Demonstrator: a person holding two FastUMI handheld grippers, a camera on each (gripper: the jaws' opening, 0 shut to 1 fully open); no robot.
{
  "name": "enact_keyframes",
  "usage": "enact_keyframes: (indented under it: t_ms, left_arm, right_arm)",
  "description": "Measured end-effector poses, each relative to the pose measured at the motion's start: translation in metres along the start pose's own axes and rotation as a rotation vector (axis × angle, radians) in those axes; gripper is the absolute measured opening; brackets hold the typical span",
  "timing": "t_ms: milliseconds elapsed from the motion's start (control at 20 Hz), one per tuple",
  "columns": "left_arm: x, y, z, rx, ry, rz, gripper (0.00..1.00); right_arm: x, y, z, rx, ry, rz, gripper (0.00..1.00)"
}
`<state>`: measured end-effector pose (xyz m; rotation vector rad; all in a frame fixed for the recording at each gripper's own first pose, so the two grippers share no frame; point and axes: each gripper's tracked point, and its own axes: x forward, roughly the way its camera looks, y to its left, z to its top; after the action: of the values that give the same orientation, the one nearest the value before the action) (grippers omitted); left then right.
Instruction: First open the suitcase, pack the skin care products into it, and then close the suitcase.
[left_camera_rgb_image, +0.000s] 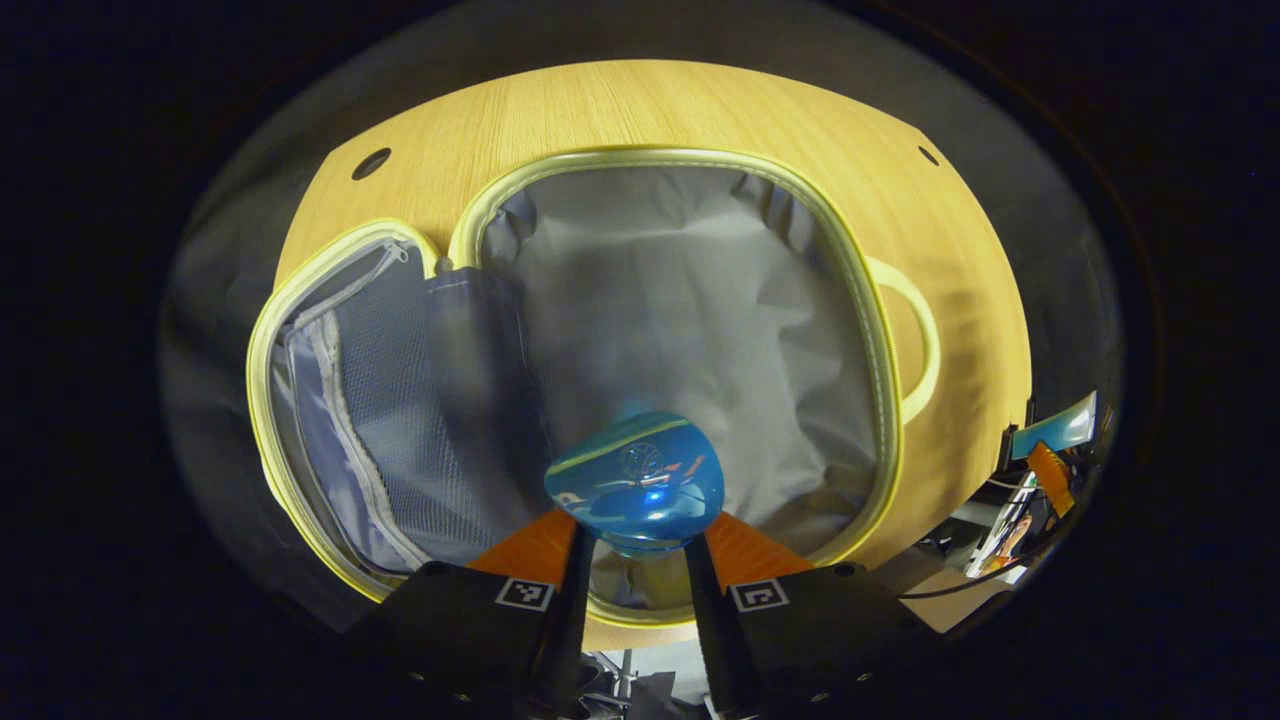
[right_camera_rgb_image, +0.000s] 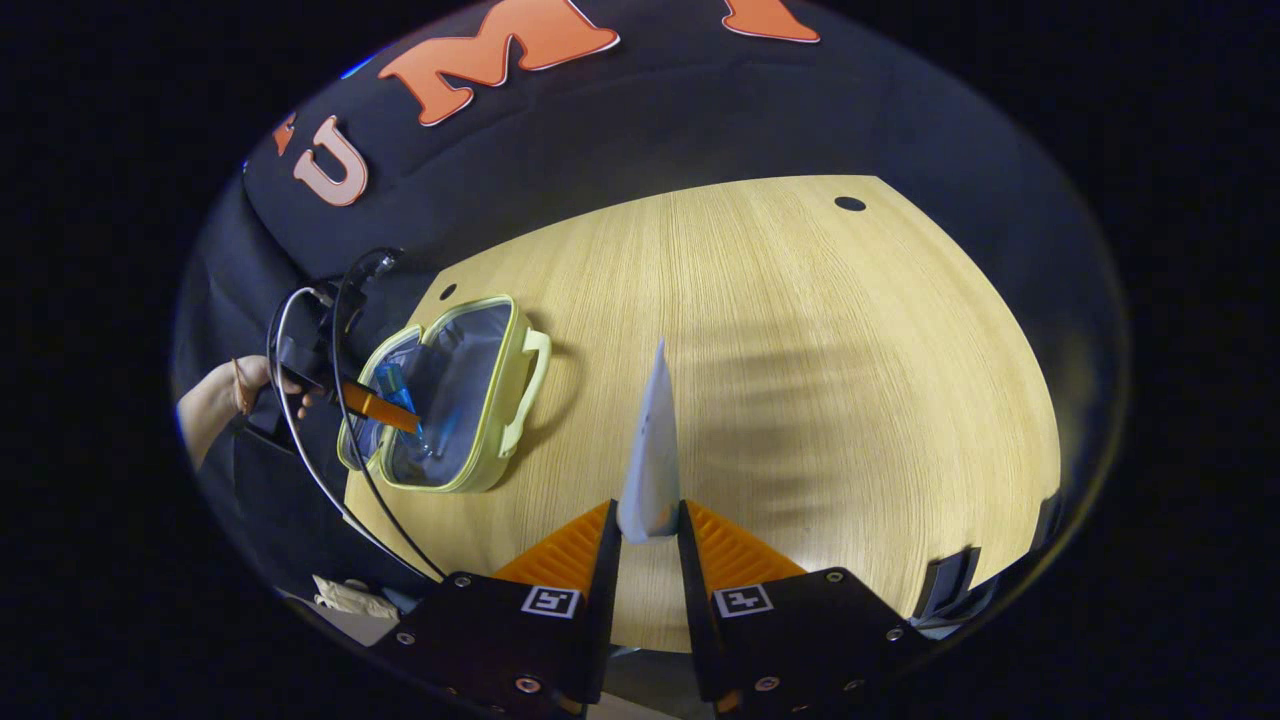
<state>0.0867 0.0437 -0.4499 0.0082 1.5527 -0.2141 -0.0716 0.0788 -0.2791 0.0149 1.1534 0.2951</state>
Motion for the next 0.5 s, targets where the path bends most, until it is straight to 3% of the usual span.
enact_keyframes:
  t_ms: [200,350,500]
  left_arm:
    - [0.014,-0.012,0.007,-0.014,-0.007,-0.067,0.53]
    - [-0.005,-0.029,0.012,0.006,-0.080,-0.089,1.00]
    - [-0.040,-0.038,0.015,0.040,-0.206,-0.117,0.98]
  right_arm:
    - [-0.002,0.012,0.005,0.002,-0.005,-0.012,0.35]
    - [-0.005,0.019,0.015,-0.009,-0.010,-0.018,0.35]
    - [-0.011,0.033,0.041,-0.032,-0.030,-0.008,0.35]
